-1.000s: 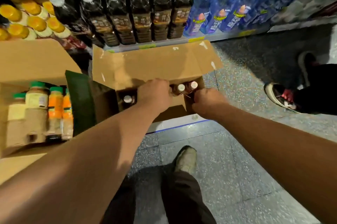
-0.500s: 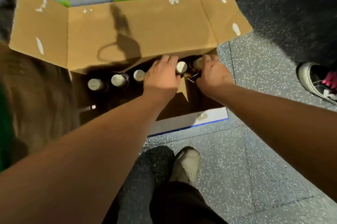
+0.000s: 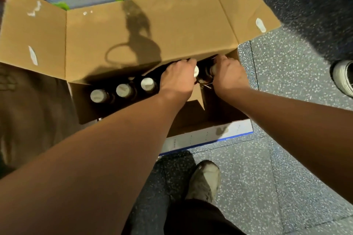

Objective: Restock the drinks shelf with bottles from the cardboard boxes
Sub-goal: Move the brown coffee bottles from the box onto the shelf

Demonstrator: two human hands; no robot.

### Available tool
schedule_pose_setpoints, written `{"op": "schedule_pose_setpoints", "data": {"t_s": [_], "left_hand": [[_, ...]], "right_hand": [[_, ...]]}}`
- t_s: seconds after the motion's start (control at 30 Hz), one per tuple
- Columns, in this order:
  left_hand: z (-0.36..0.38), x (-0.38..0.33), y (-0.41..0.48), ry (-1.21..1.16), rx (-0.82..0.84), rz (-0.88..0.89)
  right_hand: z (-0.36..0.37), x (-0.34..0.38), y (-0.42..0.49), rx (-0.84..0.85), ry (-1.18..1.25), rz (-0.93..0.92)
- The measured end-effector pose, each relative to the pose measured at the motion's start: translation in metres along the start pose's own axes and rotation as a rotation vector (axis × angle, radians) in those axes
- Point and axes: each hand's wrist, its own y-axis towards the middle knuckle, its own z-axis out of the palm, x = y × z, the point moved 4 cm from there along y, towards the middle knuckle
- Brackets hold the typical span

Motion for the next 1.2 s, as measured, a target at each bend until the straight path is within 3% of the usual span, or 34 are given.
{"op": "schedule_pose_setpoints", "data": {"t_s": [0.4, 0.57, 0.83, 0.97, 1.2], "left_hand": [[-0.133, -0.02, -0.074, -0.123, -0.003, 0.059], [-0.222, -0.029, -0.109, -0.084, -0.044, 0.09], [-0.386, -0.04, -0.158, -0.045, -0.083, 0.11], [-0.466, -0.051, -0.191, -0.019, -0.118, 0.133], [-0.582, -0.078, -0.246, 0.078, -0.195, 0.125]], "right_hand": [[-0.137, 0.035, -0.063, -0.057, 0.039, -0.067], [-0.225, 0.072, -0.105, -0.049, -0.088, -0.18], [-0.368, 0.141, -0.169, -0.148, -0.08, -0.38], [-0.436, 0.175, -0.196, -0.12, -0.111, -0.431], [-0.545, 0.228, -0.246, -0.247, -0.176, -0.624]]}}
